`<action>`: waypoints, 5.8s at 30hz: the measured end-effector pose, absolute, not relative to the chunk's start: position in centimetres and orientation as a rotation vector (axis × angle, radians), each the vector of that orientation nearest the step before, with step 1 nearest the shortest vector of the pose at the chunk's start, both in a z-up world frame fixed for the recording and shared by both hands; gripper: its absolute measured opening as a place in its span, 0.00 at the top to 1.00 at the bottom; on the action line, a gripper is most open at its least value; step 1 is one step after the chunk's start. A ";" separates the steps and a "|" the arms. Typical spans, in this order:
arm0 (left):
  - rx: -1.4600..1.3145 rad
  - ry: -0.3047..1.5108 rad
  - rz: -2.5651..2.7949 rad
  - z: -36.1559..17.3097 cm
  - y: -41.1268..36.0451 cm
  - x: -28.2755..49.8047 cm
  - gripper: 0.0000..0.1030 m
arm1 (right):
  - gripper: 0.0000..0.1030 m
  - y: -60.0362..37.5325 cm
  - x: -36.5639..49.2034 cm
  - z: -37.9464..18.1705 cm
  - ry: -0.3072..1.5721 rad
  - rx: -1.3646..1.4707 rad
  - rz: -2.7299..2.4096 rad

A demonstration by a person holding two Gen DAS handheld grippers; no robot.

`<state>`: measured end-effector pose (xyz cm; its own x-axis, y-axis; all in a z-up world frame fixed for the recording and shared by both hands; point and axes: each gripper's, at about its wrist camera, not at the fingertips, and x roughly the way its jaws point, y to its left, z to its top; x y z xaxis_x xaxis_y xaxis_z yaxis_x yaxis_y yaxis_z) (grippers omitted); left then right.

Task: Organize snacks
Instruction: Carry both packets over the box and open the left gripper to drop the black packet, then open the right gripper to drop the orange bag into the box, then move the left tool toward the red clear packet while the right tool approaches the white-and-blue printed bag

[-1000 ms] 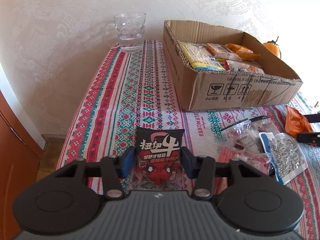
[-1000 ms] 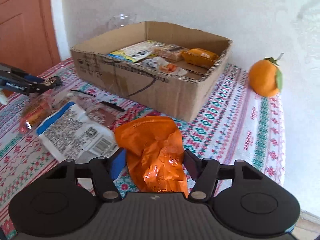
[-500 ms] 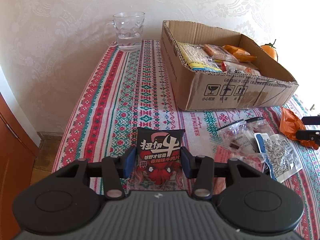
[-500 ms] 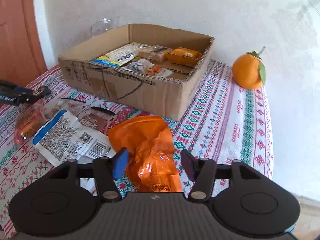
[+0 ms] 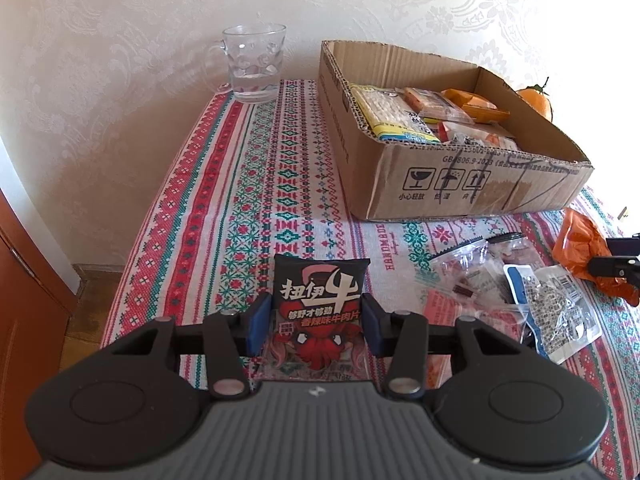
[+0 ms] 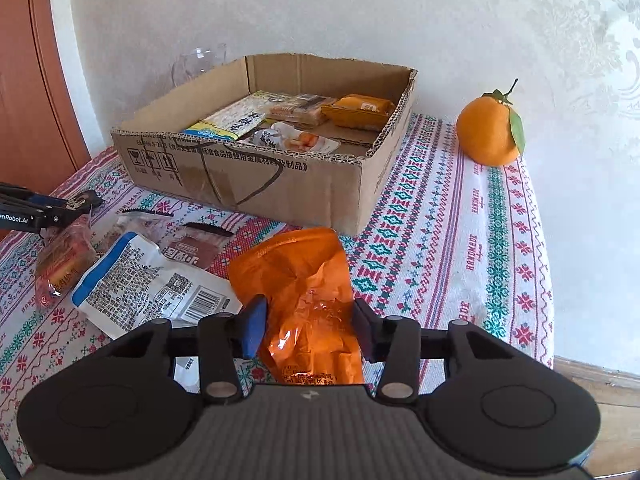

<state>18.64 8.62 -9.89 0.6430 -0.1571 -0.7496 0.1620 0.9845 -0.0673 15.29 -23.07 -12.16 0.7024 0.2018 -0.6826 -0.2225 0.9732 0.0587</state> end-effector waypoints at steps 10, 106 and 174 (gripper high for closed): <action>0.037 0.874 -0.231 -7.7 8.6 18.1 0.55 | 0.51 -24.2 14.1 -9.3 0.774 0.008 0.238; 0.096 0.731 -0.301 -5.8 1.7 15.8 0.08 | 0.00 -19.6 20.9 -5.0 0.659 -0.066 0.281; 0.124 0.884 -0.349 -11.1 3.2 13.8 0.08 | 0.00 -13.4 16.5 -11.5 1.082 -0.411 0.835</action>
